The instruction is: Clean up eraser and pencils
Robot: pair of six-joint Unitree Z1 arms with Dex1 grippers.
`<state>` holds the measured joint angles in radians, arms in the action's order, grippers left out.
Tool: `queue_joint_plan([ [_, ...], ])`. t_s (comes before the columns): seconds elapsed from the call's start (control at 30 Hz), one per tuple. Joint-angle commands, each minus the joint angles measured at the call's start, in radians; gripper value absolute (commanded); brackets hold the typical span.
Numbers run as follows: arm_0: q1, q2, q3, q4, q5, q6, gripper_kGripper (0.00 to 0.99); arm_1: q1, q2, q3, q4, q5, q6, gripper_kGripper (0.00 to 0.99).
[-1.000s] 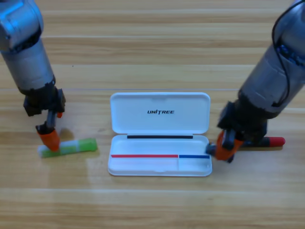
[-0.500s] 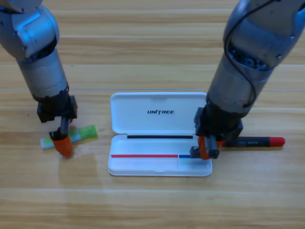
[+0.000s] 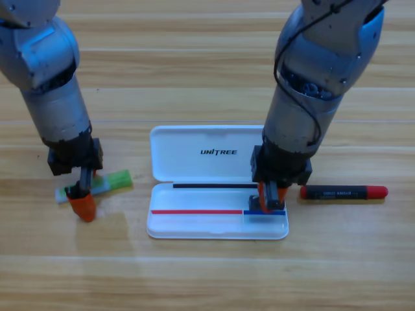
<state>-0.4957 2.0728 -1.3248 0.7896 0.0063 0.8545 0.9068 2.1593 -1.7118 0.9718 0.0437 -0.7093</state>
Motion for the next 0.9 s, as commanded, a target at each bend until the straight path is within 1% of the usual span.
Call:
queue_joint_plan([
  [0.03,-0.024,0.006,0.052,-0.036,0.011,-0.02,0.851,0.023,0.091,-0.022,0.01,-0.015,0.013,0.0],
  [0.1,-0.026,0.007,0.056,-0.044,0.009,-0.02,0.759,0.023,0.096,-0.023,0.01,-0.022,0.014,0.0],
  [0.23,-0.026,0.013,0.052,-0.05,0.011,-0.011,0.512,0.023,0.1,-0.017,0.01,-0.028,0.016,0.0],
  [0.33,-0.026,0.02,0.049,-0.05,0.011,0.009,0.357,0.023,0.099,-0.011,0.01,-0.028,0.021,0.0],
  [0.37,-0.026,0.021,0.049,-0.05,0.011,0.015,0.299,0.023,0.097,-0.011,0.01,-0.028,0.022,0.129],
  [0.43,-0.026,0.021,0.045,-0.05,0.012,0.02,0.198,0.023,0.091,-0.005,0.011,-0.025,0.024,0.471],
  [0.5,-0.026,0.018,0.044,-0.05,0.018,0.017,0.087,0.023,0.082,0.001,0.011,-0.016,0.036,0.778],
  [0.53,-0.027,0.015,0.044,-0.05,0.021,0.012,0.069,0.023,0.077,0.003,0.013,-0.007,0.039,0.856],
  [0.57,-0.03,0.009,0.044,-0.05,0.024,0.009,0.063,0.023,0.07,0.003,0.013,-0.002,0.037,0.877],
  [0.6,-0.034,0.001,0.042,-0.046,0.026,0.006,0.063,0.023,0.063,0.004,0.013,-0.001,0.037,0.879],
  [0.67,-0.044,-0.03,0.032,-0.021,0.04,-0.009,0.063,0.021,0.036,0.009,0.013,-0.001,0.039,0.902],
  [0.77,-0.058,-0.094,-0.019,0.066,0.046,-0.02,0.064,0.017,-0.055,0.049,0.028,-0.001,0.037,0.922],
  [0.8,-0.063,-0.115,-0.043,0.103,0.047,-0.023,0.063,0.012,-0.09,0.067,0.031,-0.001,0.04,0.946],
  [0.83,-0.069,-0.138,-0.07,0.138,0.047,-0.025,0.064,0.004,-0.127,0.087,0.034,-0.002,0.059,0.971],
  [0.9,-0.08,-0.174,-0.126,0.207,0.047,-0.031,0.063,-0.02,-0.199,0.135,0.038,-0.005,0.06,0.986],
])
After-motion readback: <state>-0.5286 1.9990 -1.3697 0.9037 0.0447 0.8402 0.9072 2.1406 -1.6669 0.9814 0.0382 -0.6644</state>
